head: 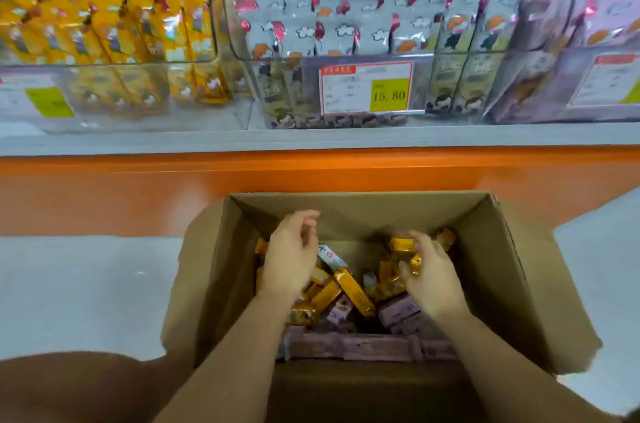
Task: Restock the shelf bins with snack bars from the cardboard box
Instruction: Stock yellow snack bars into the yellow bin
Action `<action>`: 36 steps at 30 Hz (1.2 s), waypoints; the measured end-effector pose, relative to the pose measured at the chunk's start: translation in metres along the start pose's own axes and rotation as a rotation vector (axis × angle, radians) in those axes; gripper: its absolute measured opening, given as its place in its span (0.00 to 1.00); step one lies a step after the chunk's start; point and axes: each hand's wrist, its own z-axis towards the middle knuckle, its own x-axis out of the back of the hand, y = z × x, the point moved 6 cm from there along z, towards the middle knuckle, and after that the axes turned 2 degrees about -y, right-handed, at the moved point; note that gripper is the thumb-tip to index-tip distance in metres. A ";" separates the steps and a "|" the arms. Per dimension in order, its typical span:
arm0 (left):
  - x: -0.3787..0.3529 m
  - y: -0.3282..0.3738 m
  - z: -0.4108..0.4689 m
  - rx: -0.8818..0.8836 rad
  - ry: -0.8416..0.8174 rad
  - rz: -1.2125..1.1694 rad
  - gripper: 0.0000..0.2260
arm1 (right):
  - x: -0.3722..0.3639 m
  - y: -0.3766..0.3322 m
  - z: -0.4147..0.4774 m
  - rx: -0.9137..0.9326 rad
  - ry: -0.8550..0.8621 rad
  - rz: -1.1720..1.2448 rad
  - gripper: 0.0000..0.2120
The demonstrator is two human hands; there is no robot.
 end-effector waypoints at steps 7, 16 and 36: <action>-0.075 -0.055 0.008 0.171 -0.414 0.120 0.17 | -0.040 0.042 0.028 -0.206 -0.220 -0.262 0.29; -0.117 -0.066 -0.002 0.196 -0.685 0.147 0.19 | -0.047 0.048 0.035 -0.143 -0.388 -0.414 0.23; -0.111 -0.065 -0.013 0.346 -0.763 -0.121 0.28 | -0.054 0.051 0.017 -0.132 -0.564 -0.507 0.25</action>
